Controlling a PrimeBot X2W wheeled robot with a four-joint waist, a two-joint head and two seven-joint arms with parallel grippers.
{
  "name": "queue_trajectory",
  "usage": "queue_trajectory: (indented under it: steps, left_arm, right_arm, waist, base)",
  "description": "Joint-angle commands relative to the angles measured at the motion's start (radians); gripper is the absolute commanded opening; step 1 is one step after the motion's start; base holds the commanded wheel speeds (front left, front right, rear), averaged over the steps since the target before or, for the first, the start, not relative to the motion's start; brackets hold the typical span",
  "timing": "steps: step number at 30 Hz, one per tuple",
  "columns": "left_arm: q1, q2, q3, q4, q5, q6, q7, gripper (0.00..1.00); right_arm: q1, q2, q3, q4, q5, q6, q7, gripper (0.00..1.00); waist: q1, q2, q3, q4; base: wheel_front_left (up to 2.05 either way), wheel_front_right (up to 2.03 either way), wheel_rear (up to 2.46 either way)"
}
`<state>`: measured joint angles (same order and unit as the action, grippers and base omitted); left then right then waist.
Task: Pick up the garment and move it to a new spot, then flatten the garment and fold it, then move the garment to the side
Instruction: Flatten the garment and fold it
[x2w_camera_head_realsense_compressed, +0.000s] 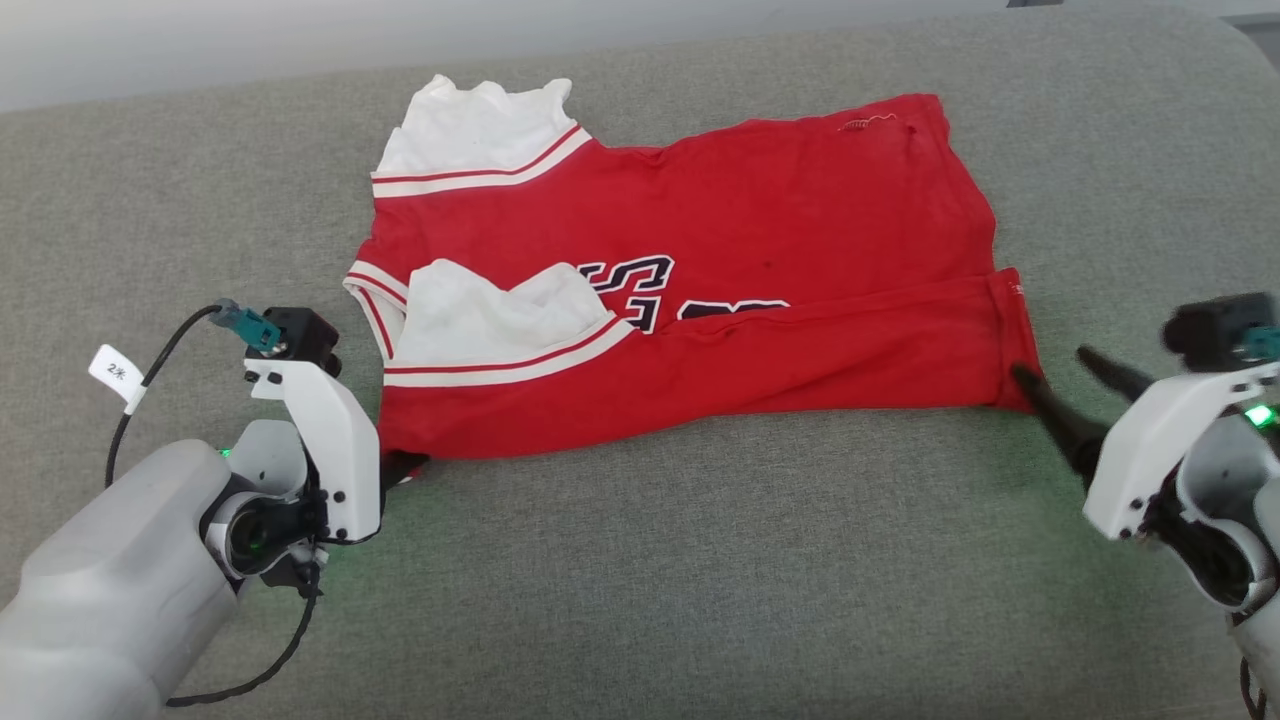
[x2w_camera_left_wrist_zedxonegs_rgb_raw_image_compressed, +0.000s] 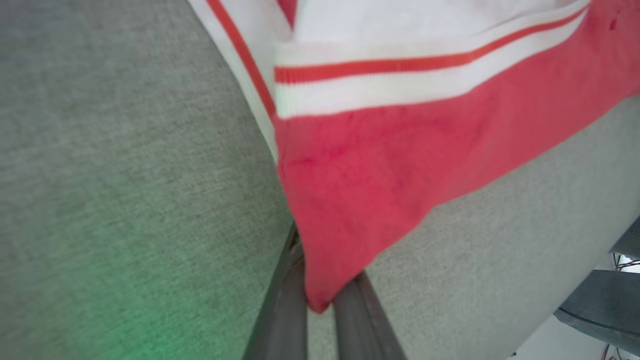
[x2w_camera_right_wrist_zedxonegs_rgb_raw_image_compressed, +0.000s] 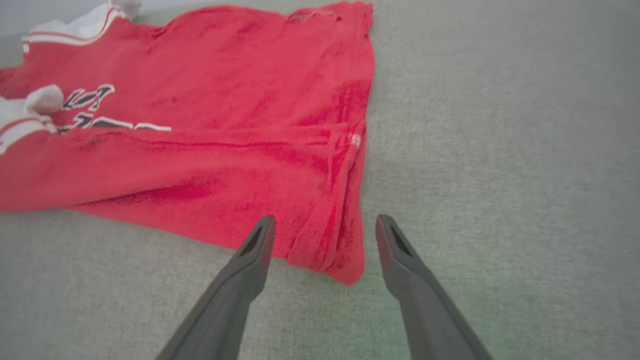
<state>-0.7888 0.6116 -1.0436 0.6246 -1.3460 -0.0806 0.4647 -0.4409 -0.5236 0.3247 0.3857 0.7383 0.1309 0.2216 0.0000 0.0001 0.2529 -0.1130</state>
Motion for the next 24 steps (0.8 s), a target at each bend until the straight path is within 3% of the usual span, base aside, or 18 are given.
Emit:
queue_trajectory:
  steps: [1, 9, 16, 17, 19, 24]
  left_arm:
    - [0.028, -0.042, -0.029, 0.001, 0.014, -0.007, 0.002, 0.00]
    - [0.005, -0.060, -0.033, -0.001, 0.026, -0.021, -0.014, 0.00]
    - [-0.008, -0.084, -0.037, 0.010, 0.037, -0.029, -0.031, 0.00]
    - [-0.007, -0.089, -0.038, 0.015, 0.038, -0.033, -0.037, 0.00]
    - [-0.003, -0.091, -0.037, 0.017, 0.038, -0.037, -0.049, 0.00]
    - [0.012, -0.078, -0.032, 0.016, 0.035, -0.043, -0.078, 0.00]
  right_arm:
    - [0.004, -0.005, 0.017, -0.010, -0.003, 0.000, 0.033, 1.00]
    - [-0.109, -0.024, 0.129, 0.040, -0.012, 0.000, 0.301, 1.00]
    - [-0.203, -0.006, 0.172, 0.175, -0.044, 0.000, 0.360, 1.00]
    - [-0.209, 0.000, 0.192, 0.199, -0.036, 0.000, 0.352, 0.47]
    - [-0.209, 0.004, 0.205, 0.216, -0.023, 0.000, 0.337, 0.00]
    - [-0.213, -0.010, 0.233, 0.248, 0.004, -0.001, 0.295, 0.00]
  waist:
    - [0.0000, -0.0001, 0.001, 0.004]
    - [0.0000, -0.0001, 0.026, 0.014]
    - [0.0000, -0.0001, 0.049, 0.040]
    - [0.0000, -0.0001, 0.050, 0.046]
    - [0.0000, -0.0001, 0.048, 0.050]
    - [0.0000, -0.0001, 0.036, 0.049]
  base:
    - [0.00, 0.00, 0.00]
    - [0.00, 0.00, 0.00]
    - [0.00, 0.00, 0.00]
    - [0.00, 0.00, 0.00]
    - [0.00, 0.00, 0.00]
    - [0.00, 0.00, 0.00]
